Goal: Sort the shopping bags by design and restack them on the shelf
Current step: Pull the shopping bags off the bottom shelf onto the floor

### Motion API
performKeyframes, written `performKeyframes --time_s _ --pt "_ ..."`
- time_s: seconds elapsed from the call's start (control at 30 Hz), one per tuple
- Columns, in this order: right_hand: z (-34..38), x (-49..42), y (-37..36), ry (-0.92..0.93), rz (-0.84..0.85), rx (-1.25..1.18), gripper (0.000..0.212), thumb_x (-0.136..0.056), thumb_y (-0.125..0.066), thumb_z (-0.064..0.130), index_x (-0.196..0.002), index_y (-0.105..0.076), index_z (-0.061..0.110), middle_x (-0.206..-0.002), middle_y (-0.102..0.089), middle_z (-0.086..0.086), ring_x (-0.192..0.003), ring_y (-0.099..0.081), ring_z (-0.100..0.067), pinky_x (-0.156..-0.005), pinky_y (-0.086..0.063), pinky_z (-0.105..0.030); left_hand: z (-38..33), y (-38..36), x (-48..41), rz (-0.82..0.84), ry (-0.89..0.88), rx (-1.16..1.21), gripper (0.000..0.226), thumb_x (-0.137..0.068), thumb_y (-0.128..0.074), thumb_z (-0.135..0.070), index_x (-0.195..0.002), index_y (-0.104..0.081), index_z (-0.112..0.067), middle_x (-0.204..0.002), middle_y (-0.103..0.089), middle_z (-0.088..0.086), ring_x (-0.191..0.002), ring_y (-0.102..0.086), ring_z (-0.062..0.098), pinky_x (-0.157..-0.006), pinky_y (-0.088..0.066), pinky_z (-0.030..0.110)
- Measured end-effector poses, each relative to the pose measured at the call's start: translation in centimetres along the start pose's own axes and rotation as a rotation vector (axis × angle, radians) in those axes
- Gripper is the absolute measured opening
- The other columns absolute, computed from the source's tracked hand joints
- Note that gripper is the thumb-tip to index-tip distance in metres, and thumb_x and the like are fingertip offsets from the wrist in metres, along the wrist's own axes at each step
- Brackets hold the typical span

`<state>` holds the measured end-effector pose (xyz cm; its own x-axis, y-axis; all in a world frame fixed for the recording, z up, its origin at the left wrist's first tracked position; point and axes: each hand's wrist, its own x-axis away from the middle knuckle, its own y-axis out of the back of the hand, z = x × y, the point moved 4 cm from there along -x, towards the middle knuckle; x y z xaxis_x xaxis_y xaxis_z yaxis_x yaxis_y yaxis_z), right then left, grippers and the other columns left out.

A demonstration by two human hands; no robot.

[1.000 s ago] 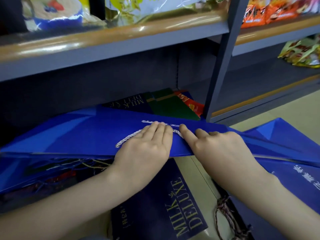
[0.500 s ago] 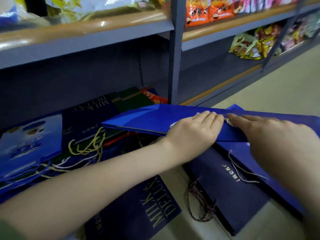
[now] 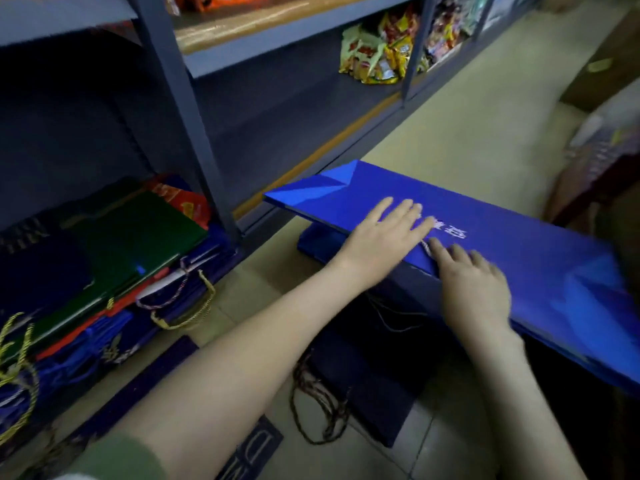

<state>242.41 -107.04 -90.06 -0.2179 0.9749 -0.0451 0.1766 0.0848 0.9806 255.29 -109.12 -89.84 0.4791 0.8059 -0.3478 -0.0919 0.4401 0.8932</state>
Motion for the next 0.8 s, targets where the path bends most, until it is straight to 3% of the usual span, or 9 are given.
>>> performKeyframes --time_s 0.07,0.13,0.27,0.43,0.53,0.63,0.7,0.8 --pt "0.7 -1.9 -6.0 -0.004 0.105 -0.039 0.057 -0.093 -0.04 0.009 -0.148 -0.028 0.023 -0.141 -0.044 -0.011 -0.13 -0.039 -0.037 -0.105 -0.031 -0.049 0.1 -5.1 1.6 0.39 0.142 0.122 0.061 -0.095 -0.041 -0.014 -0.151 -0.016 -0.013 -0.157 -0.015 0.014 -0.145 -0.012 0.026 -0.116 -0.01 0.046" --pt "1.0 -3.4 -10.9 0.048 0.129 -0.086 0.054 -0.091 -0.042 0.005 -0.144 -0.038 0.019 -0.139 -0.046 -0.016 -0.128 -0.039 -0.041 -0.104 -0.029 -0.057 -0.2 -9.2 4.3 0.643 0.19 0.219 0.064 -0.097 -0.042 -0.019 -0.151 -0.009 -0.014 -0.159 -0.003 0.011 -0.146 -0.001 0.024 -0.116 -0.003 0.047" --pt "0.6 -4.9 -17.3 0.165 0.373 -0.105 0.063 -0.098 -0.032 0.009 -0.152 -0.006 0.03 -0.157 -0.017 -0.001 -0.144 -0.014 -0.028 -0.114 -0.015 -0.045 -0.9 -14.6 8.5 0.856 0.153 0.294 0.062 -0.1 -0.037 -0.018 -0.152 -0.004 -0.019 -0.159 0.003 0.008 -0.146 0.001 0.021 -0.116 -0.002 0.045" --pt "1.4 -5.0 -22.0 0.135 0.646 -0.229 0.067 -0.098 -0.034 0.05 -0.15 0.006 0.034 -0.159 0.004 0.005 -0.146 0.003 -0.024 -0.113 -0.012 -0.052 -1.0 -18.0 9.5 0.921 0.189 0.358 0.057 -0.104 -0.028 -0.028 -0.152 0.001 -0.02 -0.159 0.006 0.007 -0.146 0.004 0.021 -0.118 -0.002 0.042" --pt "2.2 -5.3 -23.1 0.08 0.633 -0.22 0.066 -0.1 -0.031 0.047 -0.151 0.007 0.031 -0.159 0.006 0.003 -0.146 0.006 -0.025 -0.113 -0.011 -0.055 -0.7 -18.3 9.9 0.888 0.239 0.409 0.058 -0.103 -0.025 -0.036 -0.152 0.004 -0.02 -0.159 0.008 0.007 -0.146 0.005 0.02 -0.118 -0.001 0.041" --pt "4.0 -5.5 -22.4 0.054 0.474 -0.161 0.065 -0.101 -0.031 0.041 -0.151 0.005 0.022 -0.159 -0.002 -0.003 -0.146 0.002 -0.026 -0.112 -0.014 -0.056 1.1 -17.4 11.0 0.69 0.397 0.409 0.06 -0.103 -0.027 -0.037 -0.152 0.004 -0.018 -0.159 0.006 0.008 -0.146 0.003 0.02 -0.117 0.001 0.037" --pt "6.8 -5.0 -20.7 0.094 0.392 -0.172 0.067 -0.1 -0.035 0.038 -0.152 0.003 0.019 -0.159 -0.005 -0.006 -0.146 0.0 -0.026 -0.112 -0.013 -0.054 2.7 -16.4 12.6 0.59 0.51 0.398 0.062 -0.102 -0.029 -0.033 -0.152 0.004 -0.016 -0.159 0.006 0.009 -0.146 0.002 0.021 -0.117 0.002 0.035" --pt "13.4 -3.3 -17.1 0.236 0.358 -0.299 0.066 -0.099 -0.04 0.028 -0.152 -0.003 0.014 -0.159 -0.007 -0.008 -0.146 -0.006 -0.025 -0.114 -0.013 -0.045 5.1 -14.8 16.4 0.586 0.632 0.375 0.067 -0.099 -0.036 -0.024 -0.151 0.005 -0.014 -0.159 0.005 0.009 -0.146 0.0 0.022 -0.117 0.002 0.034"
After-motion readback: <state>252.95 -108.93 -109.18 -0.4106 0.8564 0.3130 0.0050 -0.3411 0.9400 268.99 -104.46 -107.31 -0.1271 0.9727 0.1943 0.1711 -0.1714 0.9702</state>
